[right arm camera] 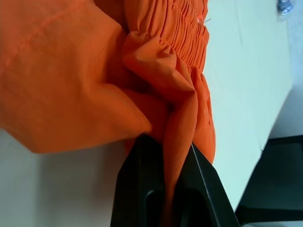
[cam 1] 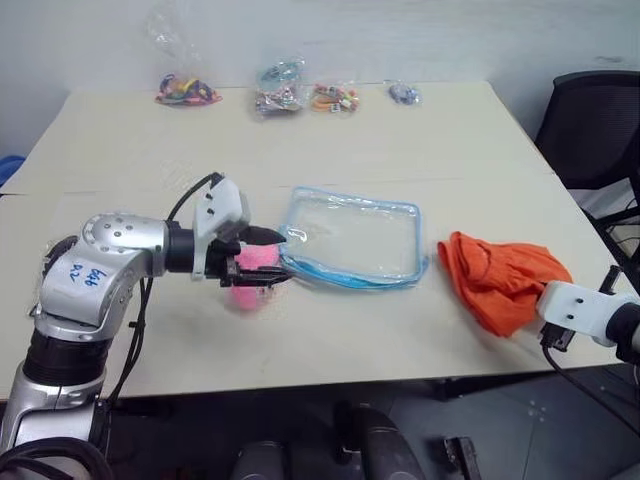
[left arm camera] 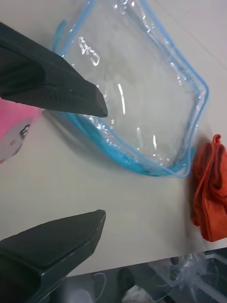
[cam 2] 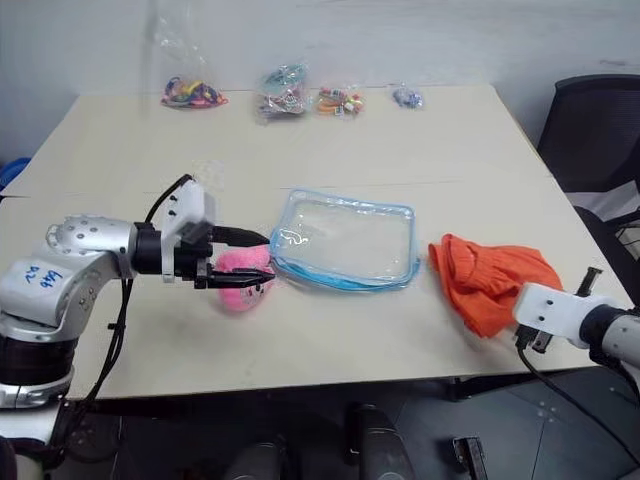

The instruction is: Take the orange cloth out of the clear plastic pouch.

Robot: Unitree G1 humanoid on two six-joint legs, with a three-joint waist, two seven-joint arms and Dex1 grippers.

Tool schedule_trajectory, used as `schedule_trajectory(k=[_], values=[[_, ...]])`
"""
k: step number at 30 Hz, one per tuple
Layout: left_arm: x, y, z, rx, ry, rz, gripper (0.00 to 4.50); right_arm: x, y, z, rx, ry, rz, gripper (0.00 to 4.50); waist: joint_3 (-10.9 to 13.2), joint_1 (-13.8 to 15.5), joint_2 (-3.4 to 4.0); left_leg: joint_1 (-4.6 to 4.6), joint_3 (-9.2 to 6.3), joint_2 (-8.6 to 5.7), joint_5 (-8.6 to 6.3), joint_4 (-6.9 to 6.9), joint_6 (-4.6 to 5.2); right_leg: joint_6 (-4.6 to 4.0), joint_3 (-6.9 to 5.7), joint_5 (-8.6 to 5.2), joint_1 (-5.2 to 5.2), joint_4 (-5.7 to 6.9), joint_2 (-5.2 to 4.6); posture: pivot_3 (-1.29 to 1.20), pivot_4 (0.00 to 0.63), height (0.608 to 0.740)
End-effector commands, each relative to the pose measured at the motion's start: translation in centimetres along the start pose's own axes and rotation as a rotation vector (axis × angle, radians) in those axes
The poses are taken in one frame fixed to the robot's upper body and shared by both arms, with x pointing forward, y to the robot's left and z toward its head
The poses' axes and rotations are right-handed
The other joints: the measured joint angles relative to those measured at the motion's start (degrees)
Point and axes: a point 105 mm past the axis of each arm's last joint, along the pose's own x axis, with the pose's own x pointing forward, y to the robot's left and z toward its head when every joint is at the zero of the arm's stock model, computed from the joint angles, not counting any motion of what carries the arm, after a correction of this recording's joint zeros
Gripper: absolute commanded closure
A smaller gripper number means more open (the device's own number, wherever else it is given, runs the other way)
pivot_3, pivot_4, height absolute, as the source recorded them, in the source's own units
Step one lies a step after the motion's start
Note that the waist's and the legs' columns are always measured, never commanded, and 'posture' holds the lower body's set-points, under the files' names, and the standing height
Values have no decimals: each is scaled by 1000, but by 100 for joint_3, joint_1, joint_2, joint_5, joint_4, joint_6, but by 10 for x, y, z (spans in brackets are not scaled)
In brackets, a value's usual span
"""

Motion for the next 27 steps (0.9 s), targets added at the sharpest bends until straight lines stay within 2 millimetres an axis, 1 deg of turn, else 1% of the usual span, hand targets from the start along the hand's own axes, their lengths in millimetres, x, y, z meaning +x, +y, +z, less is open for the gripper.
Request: schedule_trajectory(k=[1, 3, 5, 7, 11, 14, 15, 16, 18, 20, 22, 24, 25, 27], values=[[-6, -9, 27, 1, -112, -90, 1183, -18, -13, -21, -100, 57, -47, 4500, 0, 13, 0, 0, 2, -1, 0, -2, 0, 0, 1, 0, -1, 1, -1, 0, 150, 740], [-8, -13, 38, -14, -153, -136, 1183, -25, 0, -30, -148, 58, 13, 4500, 0, 25, 0, -1, 0, -1, 0, -3, 0, 0, 0, 0, 0, -3, -1, 0, 150, 740], [-10, -15, 44, -24, -178, -170, 1183, -31, 12, -37, -181, 65, 70, 4500, 0, 12, 0, 0, -1, -4, 0, -3, 0, 0, 0, 0, 3, -6, -1, 0, 150, 740], [-12, -15, 46, -11, -182, -194, 1183, -35, 16, -43, -156, 70, 78, 4500, 0, 3, 0, 4, 0, -5, 0, -4, -1, 1, 4, -1, 6, -5, -1, 0, 150, 740], [-12, -14, 47, -11, -180, -221, 1183, -36, 17, -43, -119, 49, 87, 4500, 0, -54, 0, 17, 0, -5, 1, -9, -10, 1, 19, -1, 8, -1, 6, 0, 150, 740], [-11, -15, 47, -7, -192, -243, 1160, -37, 16, -40, -31, 16, 93, 3703, 1, -78, 0, 36, 3, -6, 3, -24, -15, -1, 26, -3, 16, -1, 9, 0, 150, 740], [-11, -15, 47, -8, -193, -246, 1160, -37, 15, -40, -15, 10, 95, 3356, 0, -86, 0, 37, 3, -5, 3, -25, -15, -1, 26, -3, 17, -1, 9, 0, 150, 740], [-12, -15, 46, -9, -190, -249, 1160, -39, 14, -39, 4, 8, 102, 2894, 0, -92, 0, 38, 4, -5, 3, -26, -15, -1, 26, -3, 17, -1, 8, 0, 150, 740], [-14, -13, 43, -2, -178, -250, 1160, -47, 9, -41, 83, 17, 96, 2347, 0, -111, 0, 40, 5, -5, 3, -27, -15, -2, 27, -3, 17, 0, 8, 0, 150, 740], [-16, -11, 40, 2, -171, -251, 1160, -55, 6, -43, 164, 29, 92, 1657, 1, -107, 1, 41, 6, -7, 3, -28, -15, -2, 28, -3, 16, 1, 8, 0, 150, 740], [-20, -9, 39, 5, -168, -250, 1160, -71, 5, -48, 350, 52, 89, 962, 1, -108, 1, 41, 5, -5, 3, -28, -15, -2, 28, -3, 18, -1, 9, 0, 150, 740], [-26, -4, 38, 8, -166, -245, 1160, -100, 8, -52, 607, 66, 106, 155, 1, -78, 1, 44, 5, -7, 3, -33, -15, -1, 29, -4, 17, -1, 8, 0, 150, 740], [-28, -2, 38, 7, -165, -243, 1160, -110, 9, -52, 693, 70, 108, 29, 0, -42, 2, 46, 3, -5, 3, -35, -15, -1, 29, -5, 19, -2, 11, 0, 150, 740], [-29, -1, 39, 9, -165, -244, 1160, -124, 7, -52, 797, 80, 85, 29, 1, -3, 2, 49, 2, -5, 3, -41, -15, -2, 29, -6, 19, -4, 11, 0, 150, 740]])
